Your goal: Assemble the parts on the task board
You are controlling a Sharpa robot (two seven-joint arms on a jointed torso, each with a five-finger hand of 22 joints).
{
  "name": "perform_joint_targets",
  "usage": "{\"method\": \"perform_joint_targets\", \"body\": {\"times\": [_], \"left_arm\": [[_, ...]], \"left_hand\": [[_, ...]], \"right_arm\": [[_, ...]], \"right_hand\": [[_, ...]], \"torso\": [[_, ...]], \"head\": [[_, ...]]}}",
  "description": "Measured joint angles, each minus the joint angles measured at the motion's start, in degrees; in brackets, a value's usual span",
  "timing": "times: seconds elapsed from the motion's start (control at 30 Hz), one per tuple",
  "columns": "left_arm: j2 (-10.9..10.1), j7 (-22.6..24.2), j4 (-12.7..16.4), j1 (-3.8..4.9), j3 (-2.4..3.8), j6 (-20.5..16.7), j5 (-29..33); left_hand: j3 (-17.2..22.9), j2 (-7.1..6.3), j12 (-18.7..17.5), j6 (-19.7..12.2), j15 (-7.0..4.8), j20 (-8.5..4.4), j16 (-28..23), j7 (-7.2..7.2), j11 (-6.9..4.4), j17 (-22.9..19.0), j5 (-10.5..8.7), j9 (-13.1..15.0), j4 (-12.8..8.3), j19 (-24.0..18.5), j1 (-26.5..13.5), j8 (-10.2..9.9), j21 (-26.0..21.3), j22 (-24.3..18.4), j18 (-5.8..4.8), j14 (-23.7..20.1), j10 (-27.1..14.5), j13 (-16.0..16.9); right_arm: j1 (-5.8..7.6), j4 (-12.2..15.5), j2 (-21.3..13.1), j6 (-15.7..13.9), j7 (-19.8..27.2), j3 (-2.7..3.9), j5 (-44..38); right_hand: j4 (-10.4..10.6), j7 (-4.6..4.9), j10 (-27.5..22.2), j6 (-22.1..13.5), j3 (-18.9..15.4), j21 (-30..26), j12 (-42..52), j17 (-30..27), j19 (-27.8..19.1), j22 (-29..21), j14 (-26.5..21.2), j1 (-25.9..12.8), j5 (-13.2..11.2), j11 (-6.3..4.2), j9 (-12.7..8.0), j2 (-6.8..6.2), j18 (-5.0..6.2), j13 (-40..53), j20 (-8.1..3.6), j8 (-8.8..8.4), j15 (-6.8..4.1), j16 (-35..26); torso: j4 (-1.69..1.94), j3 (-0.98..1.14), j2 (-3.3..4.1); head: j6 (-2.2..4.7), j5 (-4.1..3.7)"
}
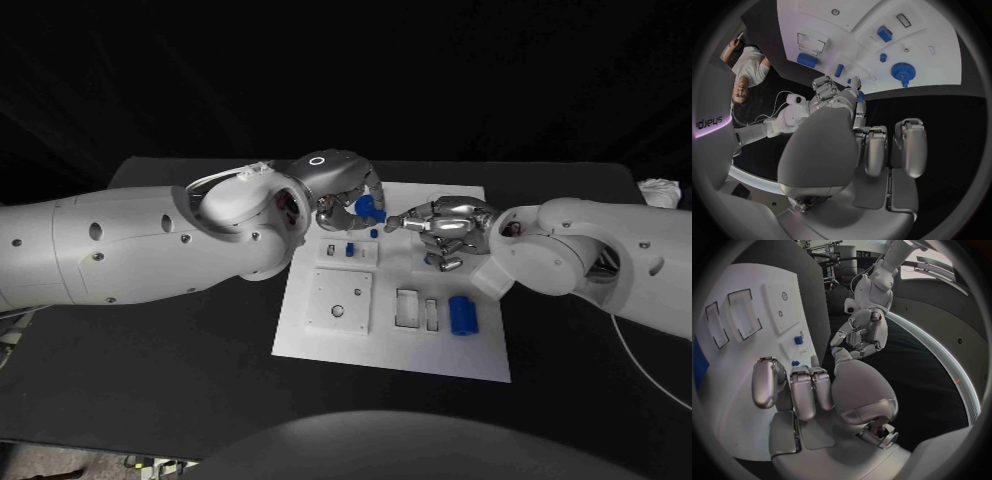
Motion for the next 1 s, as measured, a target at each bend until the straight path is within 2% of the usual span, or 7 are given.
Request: {"method": "perform_joint_targets", "body": {"times": [0.2,0.3,0.57,0.83,0.87,0.93,1.0], "left_arm": [[0.2,0.0,0.05,-0.14,0.0,0.13,-0.01],[0.3,0.0,0.05,-0.21,-0.01,0.21,-0.01],[0.7,0.0,-0.23,-0.47,-0.01,0.58,0.04],[0.92,0.02,-0.53,-0.77,-0.03,1.0,0.1],[0.96,0.03,-0.55,-0.8,-0.03,1.06,0.1],[1.04,0.04,-0.56,-0.85,-0.03,1.14,0.11],[1.11,0.05,-0.57,-0.89,-0.03,1.2,0.12]], "left_hand": [[0.0,0.0,0.0,-0.01,0.0,0.0,0.0,0.0,0.0,-0.01,0.0,0.02,0.0,0.0,0.0,-0.14,0.0,0.0,0.0,0.0,0.0,0.0],[0.0,0.0,0.0,-0.01,0.0,0.0,0.0,0.0,0.0,0.0,-0.01,0.05,0.0,0.0,0.0,-0.15,0.0,0.0,0.0,0.0,0.0,0.0],[-0.01,0.0,0.0,-0.02,0.0,0.0,0.0,0.0,0.0,-0.01,-0.03,0.05,0.0,0.0,0.0,-0.24,0.0,0.0,0.0,0.0,0.0,0.0],[-0.01,0.0,0.0,-0.02,0.0,0.0,0.0,0.0,0.0,-0.01,-0.03,0.05,-0.01,0.0,-0.01,-0.35,0.0,0.0,0.0,0.0,0.0,0.0],[-0.01,0.0,0.0,-0.02,0.0,0.0,0.0,0.0,0.0,-0.01,-0.03,0.05,-0.01,0.0,-0.01,-0.35,0.0,0.0,0.0,0.0,0.0,0.0],[-0.01,0.0,0.0,-0.02,0.0,0.0,0.0,0.0,0.0,-0.02,-0.03,0.05,-0.01,0.0,-0.01,-0.35,0.0,0.0,0.0,0.0,0.0,0.0],[-0.01,0.0,0.0,-0.02,0.0,0.0,0.0,0.0,0.0,-0.02,-0.03,0.03,-0.01,0.0,-0.01,-0.35,0.0,0.0,0.0,0.0,0.0,0.0]], "right_arm": [[0.0,-0.05,0.34,-0.04,-0.96,0.0,2.82],[0.0,-0.06,0.5,-0.05,-1.1,0.0,4.05],[0.0,-0.06,0.63,-0.04,-0.8,0.0,6.27],[0.0,-0.01,0.63,0.01,-0.27,0.0,7.7],[0.0,-0.01,0.63,0.02,-0.2,0.0,7.87],[0.0,-0.01,0.63,0.02,-0.12,0.0,8.16],[0.0,-0.03,0.63,0.02,-0.03,0.0,8.49]], "right_hand": [[-0.23,-0.3,0.0,-2.11,2.65,-0.39,0.12,0.0,-0.47,0.05,0.0,0.0,-0.07,0.01,1.99,-1.19,0.0,0.0,-0.06,4.7,0.0,0.0],[-0.25,-0.48,0.0,-2.93,3.4,-0.39,0.13,0.0,-0.48,0.05,0.0,0.07,-0.6,0.01,2.54,-1.72,0.0,0.1,-0.07,6.21,0.0,0.0],[-0.54,-0.9,0.0,-4.37,4.2,-0.39,0.13,-0.01,-0.48,0.04,0.0,0.06,-1.56,0.01,2.94,-2.78,0.01,0.13,-0.07,7.94,-0.02,0.0],[-0.91,-1.19,-0.1,-5.06,5.35,-0.39,0.13,-0.01,-0.47,0.04,0.0,0.36,-1.72,-0.14,3.12,-3.09,0.0,0.14,-0.07,9.1,-0.02,0.0],[-1.12,-1.2,-0.12,-5.06,6.04,-0.39,0.13,-0.01,-0.5,0.04,0.0,0.5,-0.29,-0.38,3.24,-3.23,0.0,0.14,-0.1,9.76,-0.02,0.0],[-1.87,-1.39,-0.12,-4.87,8.04,-0.39,0.13,-0.01,-0.55,0.03,0.12,1.36,5.57,-0.86,3.68,-4.08,0.01,0.15,-0.62,11.55,-0.15,0.0],[-2.68,-1.8,0.03,-4.46,10.34,-0.39,0.13,-0.01,-0.57,0.03,0.1,2.04,9.38,-1.05,4.44,-4.76,0.0,0.19,-0.82,13.78,-0.56,0.0]], "torso": [[0.02,-0.03,-0.01],[0.03,-0.03,-0.01],[0.03,-0.03,-0.02],[0.01,-0.03,-0.02],[0.01,-0.03,-0.02],[0.01,-0.02,-0.03],[0.01,-0.02,-0.03]], "head": [[0.0,-0.05],[0.0,-0.03],[0.0,0.12],[0.0,0.09],[0.0,0.08],[0.0,0.04],[0.0,0.01]]}}
